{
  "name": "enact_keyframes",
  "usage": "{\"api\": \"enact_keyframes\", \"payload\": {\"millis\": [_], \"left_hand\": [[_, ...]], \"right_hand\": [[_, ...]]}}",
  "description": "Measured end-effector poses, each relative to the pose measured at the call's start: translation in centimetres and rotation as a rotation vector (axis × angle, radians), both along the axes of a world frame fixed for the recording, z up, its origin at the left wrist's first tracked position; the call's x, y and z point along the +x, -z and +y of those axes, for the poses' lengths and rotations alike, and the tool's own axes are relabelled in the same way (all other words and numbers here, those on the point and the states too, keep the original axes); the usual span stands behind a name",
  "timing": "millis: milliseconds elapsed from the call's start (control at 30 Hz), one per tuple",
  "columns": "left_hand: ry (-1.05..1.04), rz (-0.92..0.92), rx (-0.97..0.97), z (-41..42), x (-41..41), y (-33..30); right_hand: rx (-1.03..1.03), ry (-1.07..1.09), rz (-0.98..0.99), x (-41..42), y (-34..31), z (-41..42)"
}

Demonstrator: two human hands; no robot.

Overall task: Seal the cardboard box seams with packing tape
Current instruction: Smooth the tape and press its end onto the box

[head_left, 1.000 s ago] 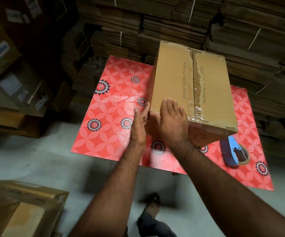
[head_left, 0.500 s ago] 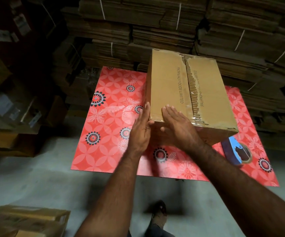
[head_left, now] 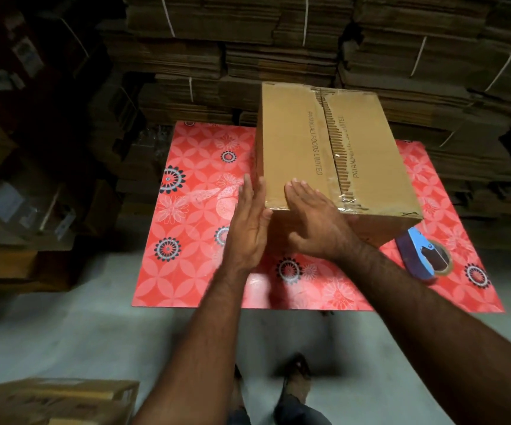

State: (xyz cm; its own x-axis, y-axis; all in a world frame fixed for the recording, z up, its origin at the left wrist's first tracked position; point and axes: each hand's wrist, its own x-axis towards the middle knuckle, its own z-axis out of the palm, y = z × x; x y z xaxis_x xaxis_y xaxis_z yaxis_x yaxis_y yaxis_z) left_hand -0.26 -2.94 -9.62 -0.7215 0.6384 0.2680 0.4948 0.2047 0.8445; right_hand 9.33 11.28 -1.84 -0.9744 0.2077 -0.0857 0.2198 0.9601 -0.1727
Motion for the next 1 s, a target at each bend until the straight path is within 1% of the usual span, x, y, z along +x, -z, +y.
{"api": "enact_keyframes", "payload": {"millis": [167, 267, 300, 367, 467, 533, 567, 633, 700, 767, 833, 867, 933, 1000], "left_hand": [[-0.003, 0.042, -0.046, 0.9, -1.8, 2.9], [0.028, 0.039, -0.126, 0.4, -1.5, 4.2], [0.021, 0.035, -0.097, 0.2, -1.1, 4.0], [-0.038, -0.002, 0.037, 0.3, 0.6, 2.0], [-0.166, -0.211, 0.234, 1.3, 4.4, -2.0], [-0.218, -0.389, 0.279, 1.8, 5.6, -3.3], [-0.239, -0.468, 0.291, 1.9, 5.6, -3.7], [-0.254, -0.605, 0.247, 2.3, 4.6, -3.2], [-0.208, -0.767, 0.205, 2.2, 2.9, -2.8], [-0.204, -0.943, 0.253, 1.5, 1.4, -2.3], [-0.235, -1.015, 0.369, 0.8, 1.5, -2.6], [-0.213, -1.006, 0.41, 0.6, 2.0, -3.2], [-0.14, -0.965, 0.42, 0.8, 3.2, -4.1], [-0.121, -0.943, 0.392, 1.3, 3.3, -4.6]], "right_hand": [[0.005, -0.005, 0.011, -0.3, 0.6, 0.5], [0.0, -0.014, 0.029, -0.3, 0.7, 0.5], [-0.007, -0.008, 0.042, -0.2, 0.7, 0.5], [-0.022, 0.003, 0.076, -0.1, 0.7, 0.4], [-0.038, 0.001, 0.076, 0.0, 0.6, 0.4], [-0.038, -0.004, 0.053, 0.1, 0.3, 0.4], [-0.037, -0.002, 0.028, 0.0, 0.1, 0.4], [-0.028, 0.01, -0.026, -0.1, -0.2, 0.2], [-0.006, 0.025, -0.073, -0.6, -0.7, -0.2], [0.027, 0.036, -0.126, -1.2, -1.3, -1.0], [0.079, 0.048, -0.146, -1.7, -1.7, -1.8], [0.096, 0.051, -0.151, -1.8, -1.7, -2.1], [0.083, 0.059, -0.171, -1.7, -1.6, -2.4], [0.072, 0.067, -0.18, -1.5, -1.6, -2.5]]}}
